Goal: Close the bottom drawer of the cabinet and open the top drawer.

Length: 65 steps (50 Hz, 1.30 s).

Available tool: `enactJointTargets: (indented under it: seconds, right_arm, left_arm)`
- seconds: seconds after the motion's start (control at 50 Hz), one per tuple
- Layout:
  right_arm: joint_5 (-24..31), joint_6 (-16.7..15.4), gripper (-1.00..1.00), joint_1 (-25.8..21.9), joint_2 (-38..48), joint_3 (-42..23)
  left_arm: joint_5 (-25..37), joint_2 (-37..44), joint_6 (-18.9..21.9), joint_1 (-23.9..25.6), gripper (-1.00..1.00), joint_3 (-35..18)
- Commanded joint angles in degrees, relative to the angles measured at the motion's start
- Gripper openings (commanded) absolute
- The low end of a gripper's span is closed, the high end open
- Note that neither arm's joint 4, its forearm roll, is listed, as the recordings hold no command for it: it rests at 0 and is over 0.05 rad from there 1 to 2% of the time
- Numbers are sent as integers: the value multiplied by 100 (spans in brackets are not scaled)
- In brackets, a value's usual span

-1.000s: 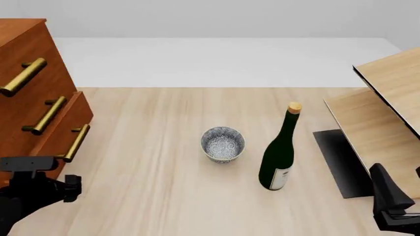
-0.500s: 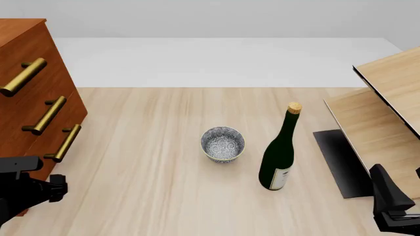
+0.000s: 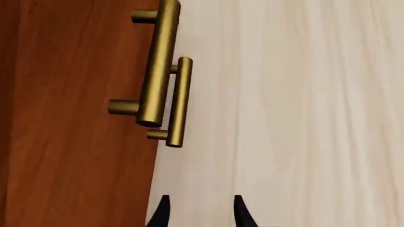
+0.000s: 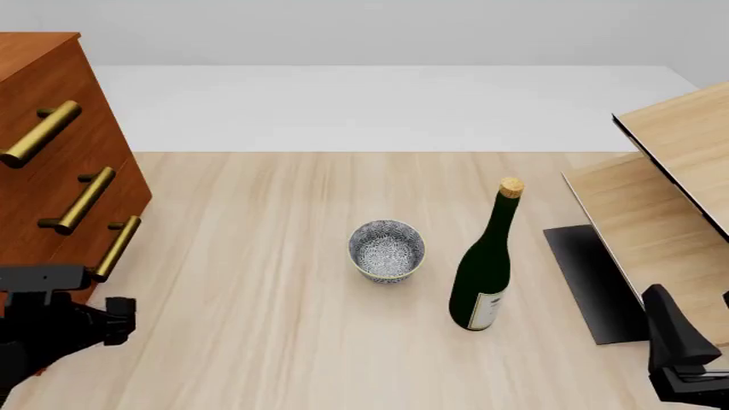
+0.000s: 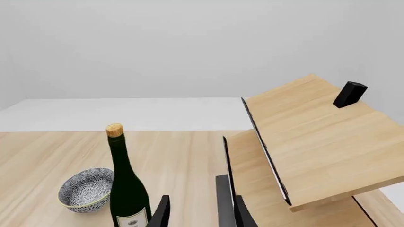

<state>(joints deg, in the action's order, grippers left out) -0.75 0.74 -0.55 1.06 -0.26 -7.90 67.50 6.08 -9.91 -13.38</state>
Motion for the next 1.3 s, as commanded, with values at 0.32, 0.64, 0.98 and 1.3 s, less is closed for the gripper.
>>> enactJointTargets:
  seconds: [0.32,0.64,0.98,1.3]
  right_arm:
    - [41,8,100,2,-49,-5]
    - [50,11,100,-19,-65,-9]
    - [57,4,100,-41,-73,-19]
    - [58,16,100,-41,-87,-20]
  left_arm:
    - [635,-1195,262,1657,100,-171]
    - [621,-2569,1970,2506,100,-96]
    - [175,-2488,3978,2881,100,81]
    - [516,-3335,5662,2456,100,-30]
